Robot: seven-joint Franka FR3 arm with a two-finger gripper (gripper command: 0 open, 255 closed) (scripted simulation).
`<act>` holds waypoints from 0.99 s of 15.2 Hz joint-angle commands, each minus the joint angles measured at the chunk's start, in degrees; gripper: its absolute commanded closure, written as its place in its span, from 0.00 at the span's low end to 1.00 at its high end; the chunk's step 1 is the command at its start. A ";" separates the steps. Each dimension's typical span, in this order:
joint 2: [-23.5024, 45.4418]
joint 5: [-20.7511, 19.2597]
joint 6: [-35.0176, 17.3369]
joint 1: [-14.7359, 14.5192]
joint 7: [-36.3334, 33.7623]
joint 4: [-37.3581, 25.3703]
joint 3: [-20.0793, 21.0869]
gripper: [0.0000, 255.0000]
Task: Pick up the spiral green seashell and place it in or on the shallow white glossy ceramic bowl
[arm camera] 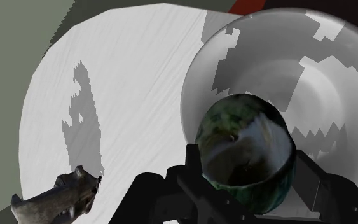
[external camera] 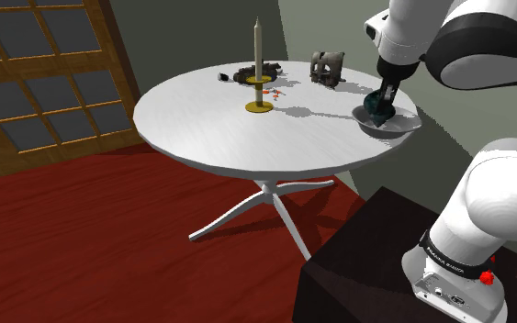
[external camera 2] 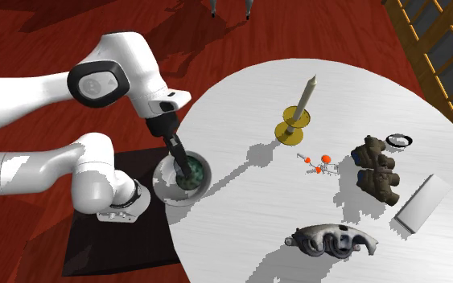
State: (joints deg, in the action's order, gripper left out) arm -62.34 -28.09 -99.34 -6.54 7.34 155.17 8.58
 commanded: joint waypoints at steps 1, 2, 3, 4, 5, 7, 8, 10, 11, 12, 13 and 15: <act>0.31 0.36 0.50 0.01 -0.03 0.51 -0.01 1.00; 0.31 0.36 0.51 0.00 -0.04 0.51 -0.02 1.00; 0.31 0.35 0.51 0.00 -0.04 0.51 -0.02 1.00; 0.31 0.35 0.51 0.00 -0.04 0.51 -0.02 1.00; 0.41 0.23 0.35 0.08 0.00 0.51 -0.15 0.00; 0.64 0.19 0.17 0.13 -0.07 0.48 -0.17 0.00; 0.73 0.19 0.12 0.14 -0.10 0.45 -0.16 0.00; 0.31 0.35 0.51 0.00 -0.04 0.52 -0.02 0.00; 0.50 1.23 2.30 -0.32 0.04 -1.26 0.92 0.00; 0.77 2.05 4.04 -0.56 0.13 -3.09 1.85 0.00; 1.12 2.81 5.74 -0.75 0.20 -4.97 2.75 0.00; 1.45 3.39 7.06 -0.84 0.26 -6.49 3.45 0.00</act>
State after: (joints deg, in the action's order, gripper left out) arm -61.08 -25.22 -93.13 -7.22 7.74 149.49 11.41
